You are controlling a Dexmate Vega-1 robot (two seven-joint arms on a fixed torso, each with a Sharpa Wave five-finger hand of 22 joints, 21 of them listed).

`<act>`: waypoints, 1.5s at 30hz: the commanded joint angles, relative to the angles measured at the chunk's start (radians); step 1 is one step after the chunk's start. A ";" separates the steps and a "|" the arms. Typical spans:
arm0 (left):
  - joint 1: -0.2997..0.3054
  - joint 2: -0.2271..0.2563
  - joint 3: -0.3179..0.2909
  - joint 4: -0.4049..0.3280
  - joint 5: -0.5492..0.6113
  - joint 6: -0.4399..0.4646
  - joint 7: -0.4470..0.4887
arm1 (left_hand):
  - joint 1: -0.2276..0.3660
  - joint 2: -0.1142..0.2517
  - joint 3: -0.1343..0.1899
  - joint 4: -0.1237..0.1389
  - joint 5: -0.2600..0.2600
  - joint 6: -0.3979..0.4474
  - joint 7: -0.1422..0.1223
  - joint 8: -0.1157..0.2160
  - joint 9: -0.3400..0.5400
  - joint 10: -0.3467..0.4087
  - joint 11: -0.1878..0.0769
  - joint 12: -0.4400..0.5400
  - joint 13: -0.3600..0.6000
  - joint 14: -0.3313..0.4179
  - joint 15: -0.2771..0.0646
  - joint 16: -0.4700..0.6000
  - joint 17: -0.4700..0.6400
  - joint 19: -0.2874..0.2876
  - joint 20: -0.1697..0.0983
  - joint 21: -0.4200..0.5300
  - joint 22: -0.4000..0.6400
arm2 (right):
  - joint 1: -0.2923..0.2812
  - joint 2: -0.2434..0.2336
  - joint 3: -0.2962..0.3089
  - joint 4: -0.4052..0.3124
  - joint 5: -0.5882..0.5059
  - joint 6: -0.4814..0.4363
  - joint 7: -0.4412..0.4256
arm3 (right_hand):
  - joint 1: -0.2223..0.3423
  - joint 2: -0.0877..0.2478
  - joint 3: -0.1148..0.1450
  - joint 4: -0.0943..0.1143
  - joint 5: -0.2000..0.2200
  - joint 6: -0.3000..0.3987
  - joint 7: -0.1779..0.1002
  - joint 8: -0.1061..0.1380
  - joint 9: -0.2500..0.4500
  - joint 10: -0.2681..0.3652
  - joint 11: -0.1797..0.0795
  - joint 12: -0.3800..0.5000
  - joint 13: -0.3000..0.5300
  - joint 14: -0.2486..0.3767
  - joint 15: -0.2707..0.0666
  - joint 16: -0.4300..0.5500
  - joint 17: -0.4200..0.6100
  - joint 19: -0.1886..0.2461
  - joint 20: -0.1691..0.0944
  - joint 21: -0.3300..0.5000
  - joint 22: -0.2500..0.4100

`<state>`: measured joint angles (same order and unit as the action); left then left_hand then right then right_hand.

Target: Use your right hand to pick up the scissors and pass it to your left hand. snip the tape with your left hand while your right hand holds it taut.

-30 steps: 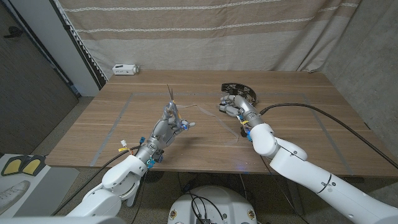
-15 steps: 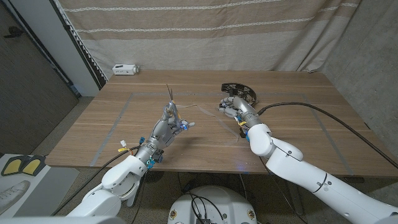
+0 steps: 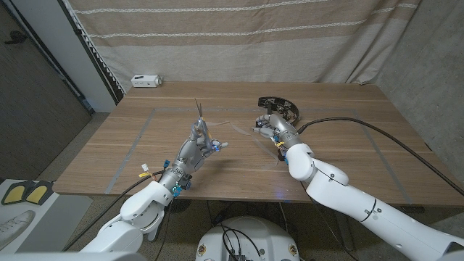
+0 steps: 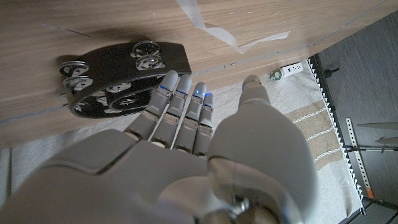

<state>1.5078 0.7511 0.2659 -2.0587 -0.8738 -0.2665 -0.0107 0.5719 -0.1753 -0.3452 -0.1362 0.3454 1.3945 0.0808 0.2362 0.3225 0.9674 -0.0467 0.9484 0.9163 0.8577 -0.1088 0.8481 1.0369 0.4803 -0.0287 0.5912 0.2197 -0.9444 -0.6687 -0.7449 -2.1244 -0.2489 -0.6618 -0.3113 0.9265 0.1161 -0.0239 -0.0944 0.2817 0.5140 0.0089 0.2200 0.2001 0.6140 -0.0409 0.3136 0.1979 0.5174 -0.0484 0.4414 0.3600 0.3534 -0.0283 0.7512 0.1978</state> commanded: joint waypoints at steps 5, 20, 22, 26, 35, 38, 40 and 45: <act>-0.014 0.000 0.011 0.005 -0.003 0.010 -0.002 | 0.011 0.001 0.000 0.007 0.006 -0.066 0.070 -0.005 0.004 0.065 -0.070 0.059 0.001 -0.006 -0.057 0.001 0.004 0.005 -0.001 -0.006 0.003 | 0.059 0.008 -0.054 0.024 -0.023 -0.065 0.048 | -0.008 0.000 -0.007 -0.004 0.015 -0.005 -0.001 -0.003 0.003 -0.010 0.001 -0.006 0.004 -0.053 -0.103 0.001 0.021 -0.037 0.007 -0.009 0.007; -0.021 0.003 0.014 0.010 -0.007 0.017 -0.003 | 0.011 0.001 0.000 0.008 0.007 -0.066 0.070 -0.006 0.004 0.068 -0.072 0.057 -0.007 -0.006 -0.057 0.001 0.002 0.005 -0.004 -0.011 0.003 | 0.114 0.008 -0.123 0.044 -0.086 -0.121 0.084 | -0.019 0.004 -0.012 0.001 0.017 -0.008 -0.001 -0.005 0.004 -0.010 0.001 -0.006 0.005 -0.052 -0.100 0.012 0.037 -0.050 0.013 -0.009 0.008; -0.021 0.005 0.015 0.010 -0.009 0.018 -0.007 | 0.012 0.002 0.001 0.008 0.007 -0.062 0.070 -0.005 0.004 0.070 -0.071 0.058 -0.008 -0.003 -0.057 0.002 0.001 0.005 -0.005 -0.012 0.003 | 0.110 0.017 -0.130 0.056 -0.107 -0.119 0.055 | -0.021 0.003 -0.012 0.001 0.018 -0.009 -0.001 -0.005 0.004 -0.010 0.001 -0.006 0.005 -0.052 -0.101 0.014 0.038 -0.050 0.013 -0.009 0.008; -0.025 0.005 0.017 0.010 -0.012 0.020 -0.012 | 0.012 0.003 0.001 0.009 0.008 -0.061 0.073 -0.005 0.005 0.076 -0.066 0.063 -0.005 0.000 -0.057 0.001 -0.003 0.012 -0.011 -0.010 0.004 | 0.119 0.020 -0.154 0.069 -0.146 -0.129 0.050 | -0.032 0.004 -0.017 0.006 0.020 -0.061 0.006 -0.023 0.004 -0.003 -0.005 -0.003 0.006 -0.048 -0.112 0.025 0.053 -0.048 0.007 -0.005 0.010; -0.021 0.004 0.019 0.011 -0.009 0.013 -0.012 | 0.013 0.005 0.002 0.010 0.010 -0.048 0.076 0.000 0.005 0.087 -0.068 0.067 -0.009 0.004 -0.058 0.007 0.003 0.014 -0.012 -0.011 0.006 | 0.114 0.035 -0.159 0.089 -0.167 -0.137 0.050 | -0.043 0.006 -0.022 0.010 0.022 -0.065 0.001 -0.019 0.006 -0.016 -0.010 -0.007 0.008 -0.061 -0.113 0.029 0.067 -0.053 0.004 -0.002 0.011; -0.020 0.004 0.019 0.012 -0.009 0.010 -0.015 | 0.013 0.005 0.002 0.010 0.011 -0.047 0.077 0.000 0.005 0.084 -0.067 0.076 0.005 0.005 -0.058 0.008 0.003 0.015 -0.012 -0.012 0.007 | 0.117 0.040 -0.167 0.095 -0.181 -0.144 0.050 | -0.046 0.005 -0.024 0.011 0.023 -0.055 0.007 -0.014 0.006 -0.010 -0.011 -0.005 0.008 -0.061 -0.112 0.032 0.072 -0.053 0.004 0.000 0.011; -0.021 0.006 0.019 0.013 -0.004 0.008 -0.019 | 0.014 0.007 0.003 0.011 0.011 -0.048 0.078 0.000 0.006 0.084 -0.066 0.078 0.006 0.006 -0.058 0.006 -0.001 0.014 -0.012 -0.013 0.008 | 0.117 0.043 -0.170 0.100 -0.186 -0.142 0.048 | -0.048 0.005 -0.025 0.011 0.023 -0.062 0.010 -0.016 0.006 -0.010 -0.010 -0.004 0.008 -0.059 -0.112 0.035 0.075 -0.052 0.003 0.001 0.011; -0.020 0.011 0.019 0.012 -0.001 0.007 -0.022 | 0.015 0.008 0.003 0.012 0.013 -0.049 0.076 -0.001 0.006 0.081 -0.068 0.078 0.005 0.004 -0.058 0.010 0.004 0.014 -0.013 -0.014 0.010 | 0.123 0.048 -0.184 0.111 -0.206 -0.149 0.055 | -0.049 0.004 -0.026 0.010 0.024 -0.063 0.012 -0.015 0.006 -0.005 -0.012 -0.002 0.008 -0.050 -0.117 0.042 0.080 -0.047 0.002 0.004 0.012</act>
<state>1.4860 0.7561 0.2836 -2.0476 -0.8804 -0.2512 -0.0241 0.5796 -0.1676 -0.3409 -0.1325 0.3484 1.4071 0.0935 0.2313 0.3252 0.9711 -0.0430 0.9527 0.9238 0.8575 -0.1090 0.8480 1.0370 0.4875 -0.0360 0.5836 0.2258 -0.8290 -0.6345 -0.9051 -2.0369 -0.4152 -0.7983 -0.2598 0.8830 0.1227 -0.0459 -0.0803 0.3000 0.4501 0.0163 0.2000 0.2025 0.6017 -0.0503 0.3050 0.2025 0.4591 -0.0460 0.4773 0.4339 0.2981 -0.0233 0.7503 0.2073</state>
